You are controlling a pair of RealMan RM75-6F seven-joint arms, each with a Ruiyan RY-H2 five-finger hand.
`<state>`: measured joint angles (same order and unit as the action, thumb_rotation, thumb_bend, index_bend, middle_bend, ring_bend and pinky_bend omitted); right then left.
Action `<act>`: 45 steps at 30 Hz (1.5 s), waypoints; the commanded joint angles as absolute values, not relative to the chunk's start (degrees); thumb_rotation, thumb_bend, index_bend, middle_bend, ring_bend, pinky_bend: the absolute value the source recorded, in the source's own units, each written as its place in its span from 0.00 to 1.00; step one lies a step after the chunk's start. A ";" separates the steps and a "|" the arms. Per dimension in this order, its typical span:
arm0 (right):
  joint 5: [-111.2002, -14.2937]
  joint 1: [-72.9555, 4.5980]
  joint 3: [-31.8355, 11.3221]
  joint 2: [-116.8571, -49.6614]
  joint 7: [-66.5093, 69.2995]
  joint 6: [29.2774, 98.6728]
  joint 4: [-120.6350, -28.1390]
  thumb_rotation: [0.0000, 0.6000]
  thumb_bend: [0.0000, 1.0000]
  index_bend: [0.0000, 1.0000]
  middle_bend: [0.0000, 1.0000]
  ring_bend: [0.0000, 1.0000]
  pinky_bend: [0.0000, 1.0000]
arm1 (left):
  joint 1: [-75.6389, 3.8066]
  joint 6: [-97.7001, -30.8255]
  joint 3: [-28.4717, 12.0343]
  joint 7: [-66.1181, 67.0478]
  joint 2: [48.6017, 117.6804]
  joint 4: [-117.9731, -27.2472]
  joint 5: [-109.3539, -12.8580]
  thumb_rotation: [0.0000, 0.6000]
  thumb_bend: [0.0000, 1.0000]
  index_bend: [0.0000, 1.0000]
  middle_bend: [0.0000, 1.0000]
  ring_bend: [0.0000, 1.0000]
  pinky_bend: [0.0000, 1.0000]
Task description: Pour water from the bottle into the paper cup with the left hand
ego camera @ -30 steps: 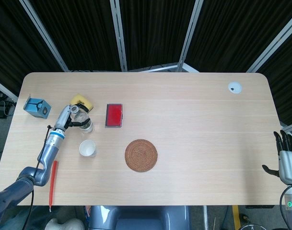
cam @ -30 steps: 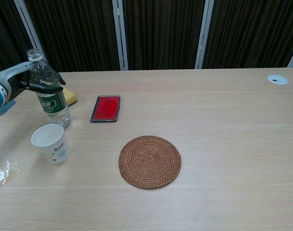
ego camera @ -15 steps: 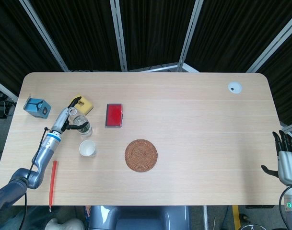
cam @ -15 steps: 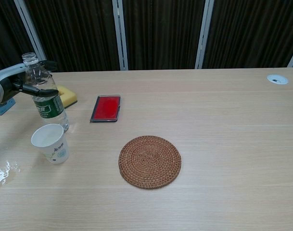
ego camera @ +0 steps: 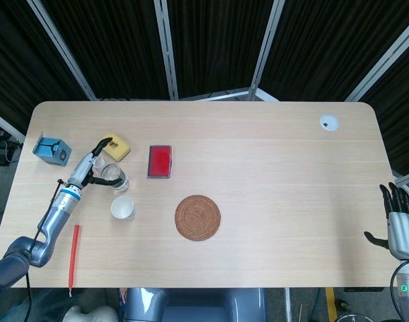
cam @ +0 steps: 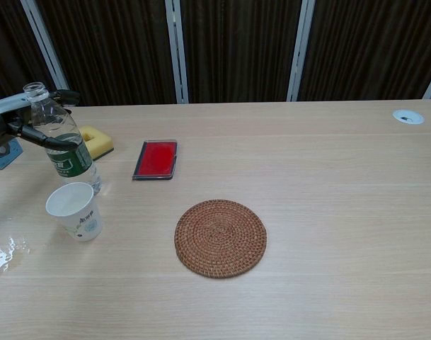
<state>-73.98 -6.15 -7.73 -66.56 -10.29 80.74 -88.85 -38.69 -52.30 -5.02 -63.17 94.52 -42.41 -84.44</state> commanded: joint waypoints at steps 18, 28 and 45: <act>-78.29 -5.61 -6.37 -64.24 -7.51 81.98 -92.63 1.00 0.00 0.00 0.00 0.00 0.00 | -25.45 -71.46 -2.78 -41.70 74.90 -68.30 -83.93 1.00 0.08 0.00 0.00 0.00 0.00; -80.67 -5.22 -6.24 -63.02 -5.96 83.77 -93.14 1.00 0.00 0.00 0.00 0.00 0.00 | -14.09 -86.60 -2.83 -9.97 68.17 -87.77 -78.92 1.00 0.02 0.00 0.00 0.00 0.00; -84.94 -4.46 -5.54 -63.15 -5.86 87.30 -91.78 1.00 0.00 0.00 0.00 0.00 0.00 | -8.88 -91.82 -0.28 11.97 64.52 -98.48 -82.08 1.00 0.00 0.00 0.00 0.00 0.00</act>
<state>-84.90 -4.51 -5.56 -63.14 -5.84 87.27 -91.81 -8.99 -92.23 -0.36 11.61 64.77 -98.27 -82.15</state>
